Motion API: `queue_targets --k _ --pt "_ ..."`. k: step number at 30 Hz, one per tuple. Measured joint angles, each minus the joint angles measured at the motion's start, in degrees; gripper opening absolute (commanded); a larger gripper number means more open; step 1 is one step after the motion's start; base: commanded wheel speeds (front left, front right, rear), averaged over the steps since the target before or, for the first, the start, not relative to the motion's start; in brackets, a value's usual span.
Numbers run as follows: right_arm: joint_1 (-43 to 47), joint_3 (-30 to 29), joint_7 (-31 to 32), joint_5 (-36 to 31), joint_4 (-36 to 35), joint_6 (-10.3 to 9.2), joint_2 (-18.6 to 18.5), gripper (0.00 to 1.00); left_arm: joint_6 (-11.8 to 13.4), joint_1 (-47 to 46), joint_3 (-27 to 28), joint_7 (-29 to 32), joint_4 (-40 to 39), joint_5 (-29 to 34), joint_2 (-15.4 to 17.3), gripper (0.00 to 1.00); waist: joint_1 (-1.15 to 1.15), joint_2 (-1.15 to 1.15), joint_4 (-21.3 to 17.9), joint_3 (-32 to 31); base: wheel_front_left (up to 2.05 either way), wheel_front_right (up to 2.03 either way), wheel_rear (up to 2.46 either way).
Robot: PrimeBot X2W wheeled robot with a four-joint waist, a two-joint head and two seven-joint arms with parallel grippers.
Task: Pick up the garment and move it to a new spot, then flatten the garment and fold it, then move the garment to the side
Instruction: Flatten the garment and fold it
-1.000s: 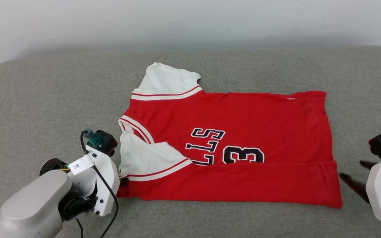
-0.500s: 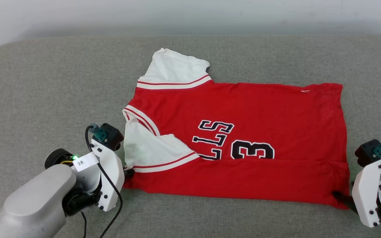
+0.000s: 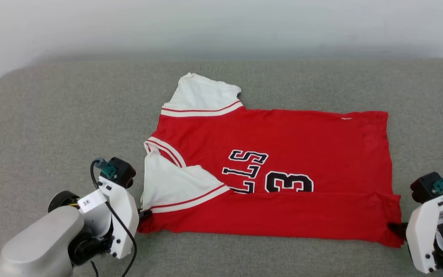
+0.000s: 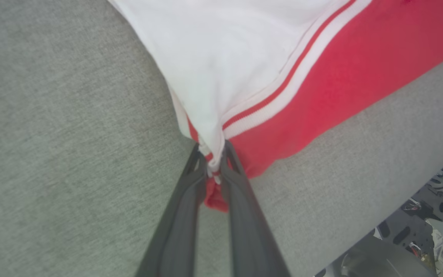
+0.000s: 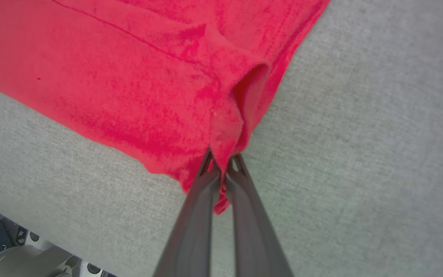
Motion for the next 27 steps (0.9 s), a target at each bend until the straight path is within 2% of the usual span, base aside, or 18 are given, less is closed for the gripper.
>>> queue_targets --k 6,13,18,25,26,27 --pt "4.13 -1.08 -0.99 2.24 -4.44 0.01 -3.76 0.0 0.16 3.35 0.02 -0.05 -3.79 -1.85 2.92 0.0 0.0 0.0 -0.13 -3.43 0.0 0.0 0.0" --pt "8.73 -4.11 -0.4 3.19 -7.57 0.03 -6.47 0.0 2.55 7.69 -0.7 0.02 -9.78 -2.52 6.25 0.0 -0.01 0.0 -0.11 -4.77 0.0 0.0 0.0" --pt "9.32 -4.8 1.48 3.12 -7.14 0.02 -4.28 0.0 4.02 8.71 -1.08 -0.47 -9.76 -2.64 5.0 0.0 0.0 0.01 -0.18 -3.52 0.0 0.0 0.0" --pt "7.83 -4.21 1.65 1.37 -1.87 0.01 -0.45 0.0 3.55 8.91 -2.14 -1.0 -4.35 -2.11 2.83 0.0 0.0 0.01 -0.2 -1.85 0.0 0.0 0.0" --pt "7.79 -4.27 1.18 1.25 -1.26 0.02 -0.21 0.11 3.43 8.94 -2.01 -1.32 -3.79 -2.38 2.44 0.1 0.0 0.0 -0.07 -1.92 0.0 0.0 0.0" --pt "7.81 -4.53 0.48 1.26 -0.77 0.02 0.16 0.37 3.25 9.15 -1.87 -1.76 -3.36 -2.64 2.23 0.64 0.0 0.0 0.03 -2.12 0.0 0.0 0.0"
